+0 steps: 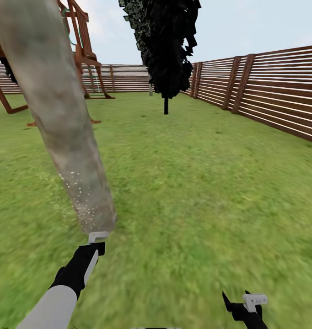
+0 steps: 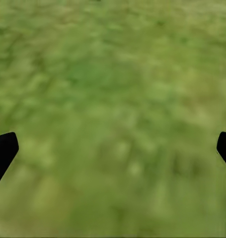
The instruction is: In the garden, pick up the pesticide atomizer on the floor and spray pesticide onto both trees until each tree trunk is fully covered.
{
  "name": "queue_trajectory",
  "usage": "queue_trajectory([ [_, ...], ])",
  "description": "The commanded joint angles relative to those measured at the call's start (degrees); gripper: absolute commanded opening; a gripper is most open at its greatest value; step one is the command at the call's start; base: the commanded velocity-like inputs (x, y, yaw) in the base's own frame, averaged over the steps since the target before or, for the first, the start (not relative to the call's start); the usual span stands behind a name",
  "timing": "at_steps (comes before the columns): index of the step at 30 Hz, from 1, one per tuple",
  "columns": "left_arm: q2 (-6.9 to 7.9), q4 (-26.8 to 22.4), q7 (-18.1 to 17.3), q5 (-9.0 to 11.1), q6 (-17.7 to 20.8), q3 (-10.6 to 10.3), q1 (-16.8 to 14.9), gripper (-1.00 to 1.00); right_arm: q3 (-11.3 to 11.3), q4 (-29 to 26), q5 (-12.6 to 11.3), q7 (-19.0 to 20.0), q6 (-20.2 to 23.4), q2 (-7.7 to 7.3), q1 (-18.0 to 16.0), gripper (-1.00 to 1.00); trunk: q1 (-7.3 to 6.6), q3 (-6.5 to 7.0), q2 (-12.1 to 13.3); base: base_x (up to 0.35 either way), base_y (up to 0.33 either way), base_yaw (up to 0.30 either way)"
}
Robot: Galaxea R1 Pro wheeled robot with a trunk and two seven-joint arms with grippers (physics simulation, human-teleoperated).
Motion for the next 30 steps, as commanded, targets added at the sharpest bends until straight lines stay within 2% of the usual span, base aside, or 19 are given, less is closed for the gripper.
queue_trajectory([
  [1,0.02,0.0,0.0,0.0,0.0,0.0,0.0,-1.00,0.0,0.0,0.0,0.0,0.0,0.00,0.0,1.00,0.00,0.00,0.0,0.112,-0.272,0.273],
  [3,0.08,0.0,0.0,-0.1,0.0,0.1,0.0,-1.00,0.0,0.0,0.0,0.0,0.0,0.03,0.0,1.00,0.00,0.00,0.0,0.113,-0.272,0.276],
  [6,0.19,0.0,-0.1,1.7,-0.2,2.1,0.0,-1.00,0.0,0.0,0.0,0.0,0.0,0.01,0.0,1.00,0.00,0.00,0.0,0.113,-0.272,0.277],
  [8,0.16,0.0,-0.1,2.1,-0.4,2.3,0.0,-1.00,0.0,0.0,0.0,0.0,0.0,0.01,0.0,1.00,0.00,0.00,0.0,0.113,-0.272,0.277],
  [12,0.13,0.1,-0.1,2.1,-2.6,2.2,0.0,-1.00,0.0,0.0,0.0,0.0,0.0,0.03,0.0,1.00,0.00,0.00,0.0,0.113,-0.272,0.275],
  [20,0.12,0.1,-0.1,2.1,-2.7,2.1,0.0,-1.00,0.0,0.0,0.0,0.0,0.0,0.00,0.0,1.00,0.00,0.00,0.0,0.122,-0.272,0.042],
  [30,0.09,0.1,-0.1,2.1,-2.7,2.1,0.0,-1.00,0.0,0.0,0.0,0.0,0.0,0.03,0.0,1.00,0.00,0.00,0.0,0.146,-0.270,0.267],
])
